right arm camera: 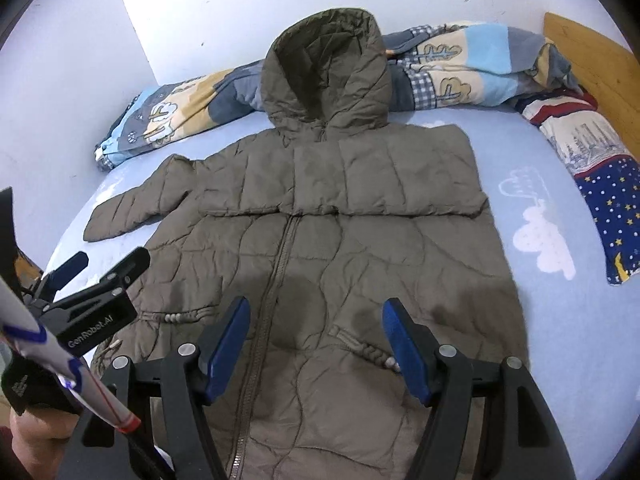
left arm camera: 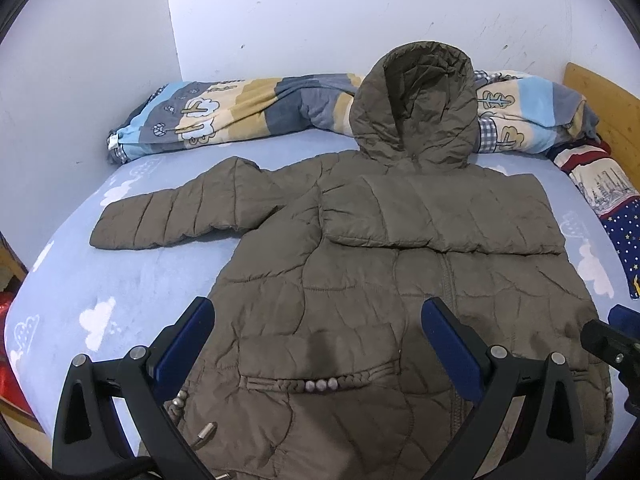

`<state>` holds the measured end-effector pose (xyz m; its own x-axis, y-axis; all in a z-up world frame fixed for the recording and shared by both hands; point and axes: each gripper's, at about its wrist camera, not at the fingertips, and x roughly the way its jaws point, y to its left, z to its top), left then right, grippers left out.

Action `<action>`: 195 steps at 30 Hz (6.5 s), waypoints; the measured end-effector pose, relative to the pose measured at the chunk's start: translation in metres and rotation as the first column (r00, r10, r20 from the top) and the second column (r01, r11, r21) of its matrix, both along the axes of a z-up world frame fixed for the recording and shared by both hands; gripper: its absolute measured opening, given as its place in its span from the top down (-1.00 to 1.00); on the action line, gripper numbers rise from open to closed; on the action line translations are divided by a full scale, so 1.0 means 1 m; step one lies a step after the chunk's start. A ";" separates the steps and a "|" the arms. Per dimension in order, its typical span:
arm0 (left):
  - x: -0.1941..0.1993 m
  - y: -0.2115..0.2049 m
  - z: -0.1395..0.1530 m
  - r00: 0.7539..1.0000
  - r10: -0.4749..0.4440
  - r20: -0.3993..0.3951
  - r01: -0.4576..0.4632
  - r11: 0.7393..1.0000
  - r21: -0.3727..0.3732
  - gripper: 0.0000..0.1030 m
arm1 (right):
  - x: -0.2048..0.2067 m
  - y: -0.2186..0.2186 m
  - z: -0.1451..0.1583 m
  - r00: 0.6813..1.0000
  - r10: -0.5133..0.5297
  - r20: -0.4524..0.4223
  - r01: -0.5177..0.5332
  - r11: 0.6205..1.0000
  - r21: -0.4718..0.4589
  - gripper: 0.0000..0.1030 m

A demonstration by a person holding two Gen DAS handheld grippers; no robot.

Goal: Fold large clothes
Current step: 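Move the left tool to the other sleeve cuff of the jacket, then grasp the sleeve cuff with the left tool and lift it, then fold the held sleeve across the jacket body with the left tool and release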

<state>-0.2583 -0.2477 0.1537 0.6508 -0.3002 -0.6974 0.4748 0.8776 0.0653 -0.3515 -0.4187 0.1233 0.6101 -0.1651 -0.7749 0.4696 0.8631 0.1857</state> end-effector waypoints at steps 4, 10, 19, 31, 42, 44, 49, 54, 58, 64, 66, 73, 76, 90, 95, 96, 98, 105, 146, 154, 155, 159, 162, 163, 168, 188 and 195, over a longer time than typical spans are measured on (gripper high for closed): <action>-0.003 -0.003 0.001 1.000 -0.011 0.009 0.011 1.000 0.006 -1.00 | -0.003 -0.004 -0.004 1.000 -0.009 -0.013 0.009 1.000 0.007 -0.42; -0.002 -0.005 -0.001 1.000 -0.017 0.008 0.017 1.000 0.018 -1.00 | -0.004 -0.008 -0.006 0.999 -0.019 -0.026 0.019 1.000 -0.003 -0.42; 0.005 0.005 -0.001 1.000 0.005 0.004 -0.006 1.000 0.015 -1.00 | 0.006 0.002 -0.010 0.999 0.002 -0.052 -0.004 0.999 -0.052 -0.42; 0.012 0.012 -0.005 1.000 0.024 -0.014 -0.024 0.999 0.023 -1.00 | 0.020 0.031 -0.010 0.995 0.058 -0.087 -0.071 0.984 -0.163 -0.46; 0.027 0.018 -0.012 0.998 0.047 -0.039 -0.046 0.998 0.033 -1.00 | 0.023 0.038 -0.011 0.991 0.079 -0.106 -0.100 0.972 -0.214 -0.51; 0.034 0.020 -0.011 0.998 0.055 -0.036 -0.053 0.998 0.034 -1.00 | 0.025 0.040 -0.012 0.991 0.082 -0.110 -0.105 0.968 -0.226 -0.52; 0.059 0.038 -0.006 0.993 0.113 -0.035 -0.112 0.994 0.012 -1.00 | 0.030 0.043 -0.015 0.988 0.091 -0.124 -0.120 0.963 -0.242 -0.54; 0.095 0.060 -0.006 0.981 0.192 -0.038 -0.191 0.981 0.008 -1.00 | 0.034 0.042 -0.018 0.986 0.090 -0.137 -0.122 0.963 -0.241 -0.55; 0.125 0.084 -0.012 0.964 0.263 -0.036 -0.263 0.965 0.021 -1.00 | 0.037 0.042 -0.020 0.985 0.092 -0.144 -0.125 0.964 -0.236 -0.56; 0.182 0.138 -0.035 0.919 0.390 -0.066 -0.388 0.921 0.039 -1.00 | 0.038 0.039 -0.024 0.984 0.089 -0.154 -0.122 0.969 -0.217 -0.58; 0.201 0.160 -0.044 0.900 0.418 -0.119 -0.418 0.908 0.027 -1.00 | 0.037 0.036 -0.025 0.984 0.085 -0.156 -0.116 0.974 -0.197 -0.58; 0.280 0.253 -0.059 0.822 0.422 -0.382 -0.525 0.821 -0.224 -0.78 | 0.033 0.030 -0.030 0.984 0.081 -0.160 -0.107 0.981 -0.163 -0.58; 0.312 0.287 -0.062 0.796 0.397 -0.457 -0.565 0.757 -0.327 -0.61 | 0.032 0.026 -0.033 0.983 0.080 -0.165 -0.104 0.984 -0.146 -0.58; 0.381 0.335 -0.128 0.698 0.442 -0.563 -0.699 0.591 -0.403 -0.11 | 0.037 0.009 -0.056 0.974 0.074 -0.215 -0.091 0.993 -0.070 -0.58; 0.388 0.333 -0.133 0.699 0.479 -0.531 -0.713 0.528 -0.462 -0.02 | 0.037 0.010 -0.060 0.969 0.073 -0.237 -0.100 0.990 -0.101 -0.58; 0.386 0.331 -0.131 0.704 0.489 -0.515 -0.709 0.530 -0.466 0.17 | 0.037 0.008 -0.061 0.969 0.068 -0.238 -0.094 0.991 -0.099 -0.58; 0.387 0.331 -0.129 0.718 0.465 -0.517 -0.695 0.525 -0.492 0.72 | 0.038 0.005 -0.061 0.969 0.063 -0.238 -0.087 0.992 -0.095 -0.58; 0.370 0.314 -0.070 0.788 0.448 -0.422 -0.616 0.580 -0.534 0.72 | 0.033 0.001 -0.050 0.979 0.037 -0.203 -0.059 0.993 -0.105 -0.58; 0.075 -0.188 -0.011 0.923 -0.307 -0.230 0.227 0.920 -0.318 0.72 | -0.075 -0.102 0.015 0.949 -0.314 0.036 0.315 0.949 -0.029 -0.58; 0.056 -0.189 -0.031 0.871 -0.438 -0.222 0.400 0.895 -0.200 0.06 | -0.067 -0.106 0.012 0.948 -0.318 0.032 0.318 0.948 -0.006 -0.58; 0.057 -0.182 -0.023 0.872 -0.452 -0.188 0.416 0.887 -0.202 -0.01 | -0.066 -0.105 0.012 0.948 -0.317 0.033 0.317 0.948 -0.005 -0.58; 0.089 -0.151 -0.005 0.910 -0.397 -0.119 0.371 0.908 -0.196 -0.14 | -0.061 -0.100 0.013 0.951 -0.307 0.030 0.308 0.951 -0.020 -0.58; 0.119 -0.124 0.000 0.942 -0.325 -0.088 0.307 0.935 -0.177 -0.14 | -0.058 -0.100 0.010 0.951 -0.307 0.025 0.308 0.951 -0.016 -0.58; 0.124 -0.120 0.000 0.947 -0.312 -0.082 0.295 0.941 -0.167 -0.14 | -0.057 -0.099 0.010 0.952 -0.307 0.024 0.307 0.952 -0.015 -0.58; 0.125 -0.113 -0.001 0.899 -0.415 -0.139 0.365 0.886 -0.286 -0.14 | -0.046 -0.097 0.006 0.954 -0.299 0.014 0.300 0.954 -0.023 -0.58; 0.202 -0.091 -0.093 0.958 -0.094 -0.270 0.101 0.995 0.012 -0.27 | -0.020 -0.088 -0.008 0.965 -0.261 -0.012 0.260 0.965 -0.013 -0.58; 0.167 -0.096 -0.053 0.975 -0.164 -0.149 0.156 0.985 -0.068 -0.26 | -0.016 -0.093 -0.013 0.960 -0.278 -0.020 0.278 0.960 0.017 -0.58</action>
